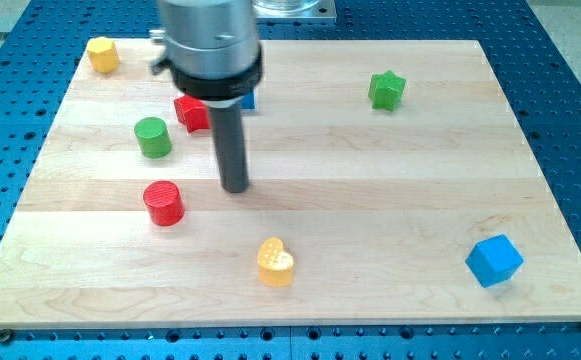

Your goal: Move the red circle to the bottom left corner of the board

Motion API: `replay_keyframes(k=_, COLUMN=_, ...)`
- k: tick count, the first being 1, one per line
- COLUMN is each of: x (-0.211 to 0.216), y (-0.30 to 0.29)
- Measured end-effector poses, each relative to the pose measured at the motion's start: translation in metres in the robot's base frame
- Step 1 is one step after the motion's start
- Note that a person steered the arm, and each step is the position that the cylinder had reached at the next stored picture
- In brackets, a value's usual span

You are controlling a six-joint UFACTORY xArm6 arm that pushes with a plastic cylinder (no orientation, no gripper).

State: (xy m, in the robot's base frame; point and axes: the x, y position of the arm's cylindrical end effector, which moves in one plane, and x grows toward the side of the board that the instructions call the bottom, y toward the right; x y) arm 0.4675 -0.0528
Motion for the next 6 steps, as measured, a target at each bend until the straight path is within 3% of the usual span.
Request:
replay_keyframes(k=2, x=0.029, y=-0.098)
replay_keyframes(k=4, x=0.044, y=-0.053)
replay_keyframes(k=5, x=0.044, y=-0.056)
replay_keyframes(k=6, x=0.05, y=-0.109)
